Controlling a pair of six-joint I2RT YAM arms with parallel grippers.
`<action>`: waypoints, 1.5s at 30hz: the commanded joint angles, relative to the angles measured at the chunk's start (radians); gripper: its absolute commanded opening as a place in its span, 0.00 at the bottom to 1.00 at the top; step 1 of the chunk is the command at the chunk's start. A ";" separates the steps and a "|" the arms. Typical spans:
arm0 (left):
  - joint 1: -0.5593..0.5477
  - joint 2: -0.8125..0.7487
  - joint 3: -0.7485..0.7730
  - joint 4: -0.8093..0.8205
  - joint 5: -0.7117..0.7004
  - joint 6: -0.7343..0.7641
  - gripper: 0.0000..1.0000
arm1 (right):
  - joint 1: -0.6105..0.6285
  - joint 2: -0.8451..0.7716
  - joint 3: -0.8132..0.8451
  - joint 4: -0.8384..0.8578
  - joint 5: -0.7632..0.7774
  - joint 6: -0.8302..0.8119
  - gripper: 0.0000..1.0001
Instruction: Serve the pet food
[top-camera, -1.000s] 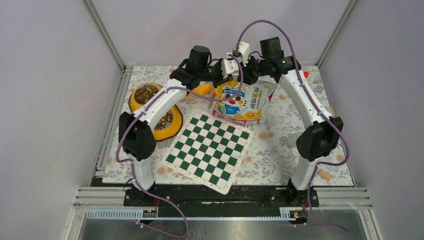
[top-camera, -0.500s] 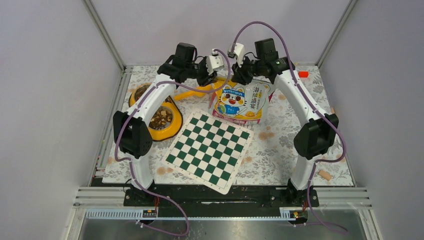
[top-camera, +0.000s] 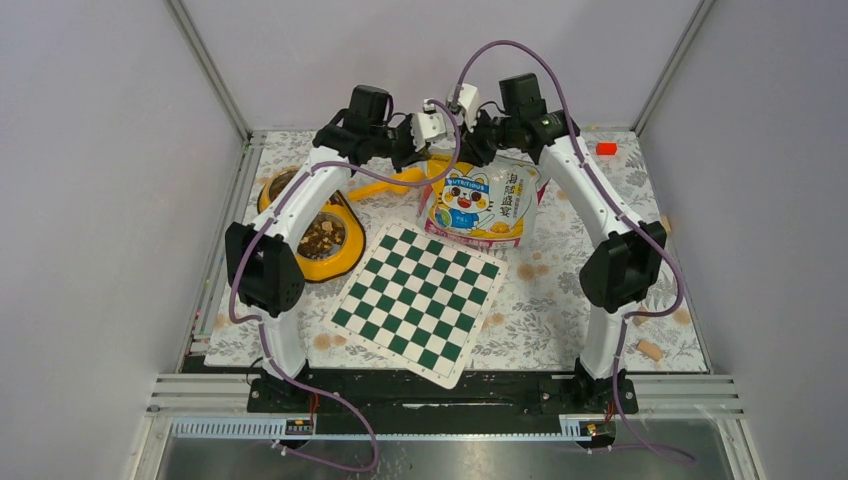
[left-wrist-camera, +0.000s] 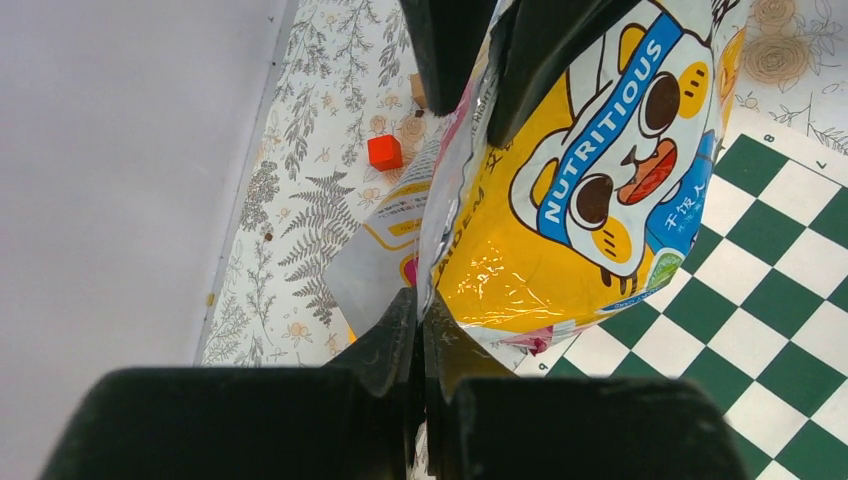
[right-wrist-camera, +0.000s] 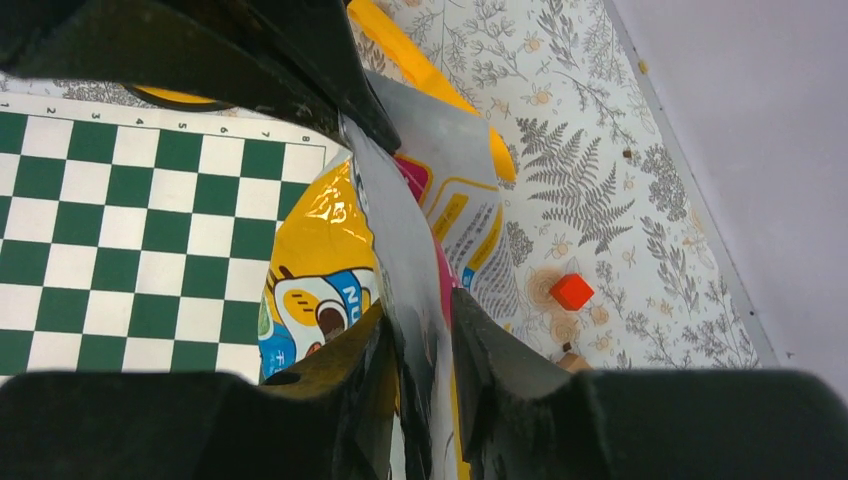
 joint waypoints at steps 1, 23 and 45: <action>0.015 -0.064 0.045 0.015 0.053 -0.004 0.00 | 0.031 0.032 0.078 0.030 -0.037 -0.010 0.32; 0.047 -0.084 0.061 0.015 0.121 0.001 0.00 | 0.068 0.170 0.329 -0.136 -0.083 -0.024 0.04; 0.049 -0.109 -0.073 0.208 0.196 -0.124 0.00 | 0.066 0.212 0.326 -0.118 -0.101 0.000 0.22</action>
